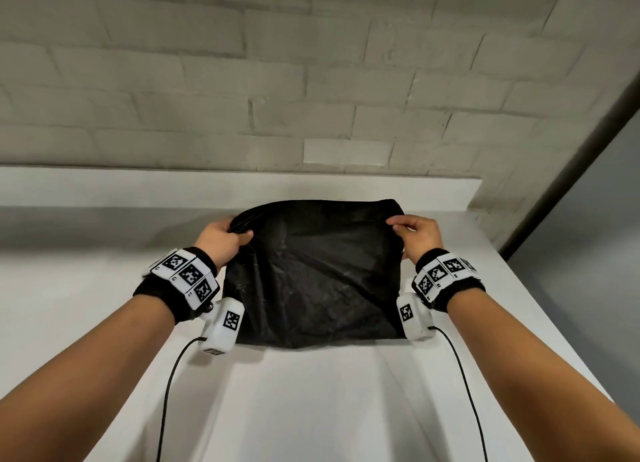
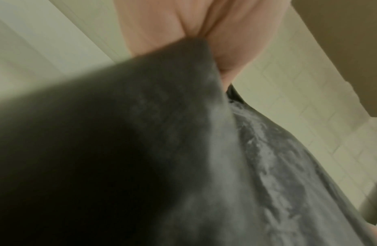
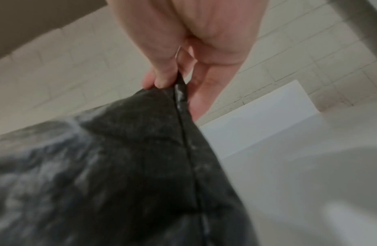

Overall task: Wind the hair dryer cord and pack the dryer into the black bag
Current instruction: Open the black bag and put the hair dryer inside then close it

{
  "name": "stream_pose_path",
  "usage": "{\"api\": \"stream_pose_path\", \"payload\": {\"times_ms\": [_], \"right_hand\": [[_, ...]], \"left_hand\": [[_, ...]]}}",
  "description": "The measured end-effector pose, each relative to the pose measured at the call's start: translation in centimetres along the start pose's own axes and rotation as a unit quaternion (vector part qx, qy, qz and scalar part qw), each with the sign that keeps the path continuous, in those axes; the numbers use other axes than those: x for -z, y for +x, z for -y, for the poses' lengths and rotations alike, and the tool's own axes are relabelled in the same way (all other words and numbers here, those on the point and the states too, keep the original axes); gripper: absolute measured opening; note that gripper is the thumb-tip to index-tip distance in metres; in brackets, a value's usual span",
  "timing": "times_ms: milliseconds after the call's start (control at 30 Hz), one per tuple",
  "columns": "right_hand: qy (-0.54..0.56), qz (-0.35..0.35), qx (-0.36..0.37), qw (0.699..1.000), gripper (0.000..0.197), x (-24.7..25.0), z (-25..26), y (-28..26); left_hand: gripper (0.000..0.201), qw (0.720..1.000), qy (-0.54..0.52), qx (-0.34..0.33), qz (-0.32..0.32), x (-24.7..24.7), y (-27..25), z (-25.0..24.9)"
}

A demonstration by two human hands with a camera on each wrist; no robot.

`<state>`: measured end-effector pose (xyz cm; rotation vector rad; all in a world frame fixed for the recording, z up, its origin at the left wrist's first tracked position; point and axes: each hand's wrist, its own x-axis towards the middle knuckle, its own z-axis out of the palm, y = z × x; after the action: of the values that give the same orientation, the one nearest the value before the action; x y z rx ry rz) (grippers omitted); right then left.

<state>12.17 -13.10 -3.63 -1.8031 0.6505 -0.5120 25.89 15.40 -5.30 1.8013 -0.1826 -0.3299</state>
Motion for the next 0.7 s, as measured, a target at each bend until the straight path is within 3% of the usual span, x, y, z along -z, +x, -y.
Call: {"api": "stream_pose_path", "payload": {"times_ms": [133, 400, 700], "right_hand": [[-0.012, 0.012, -0.023, 1.000, 0.029, -0.5, 0.1, 3.4], [-0.077, 0.047, -0.042, 0.995, 0.045, -2.1, -1.8, 9.8], [-0.146, 0.115, -0.081, 0.979, 0.048, -2.9, -3.3, 14.3]], "left_hand": [[0.025, 0.998, 0.070, -0.002, -0.009, -0.7, 4.2, -0.6], [0.027, 0.986, 0.164, 0.016, -0.018, -2.2, 10.3, -1.8], [0.033, 0.957, 0.282, 0.061, 0.025, -3.5, 15.1, -1.2]]}}
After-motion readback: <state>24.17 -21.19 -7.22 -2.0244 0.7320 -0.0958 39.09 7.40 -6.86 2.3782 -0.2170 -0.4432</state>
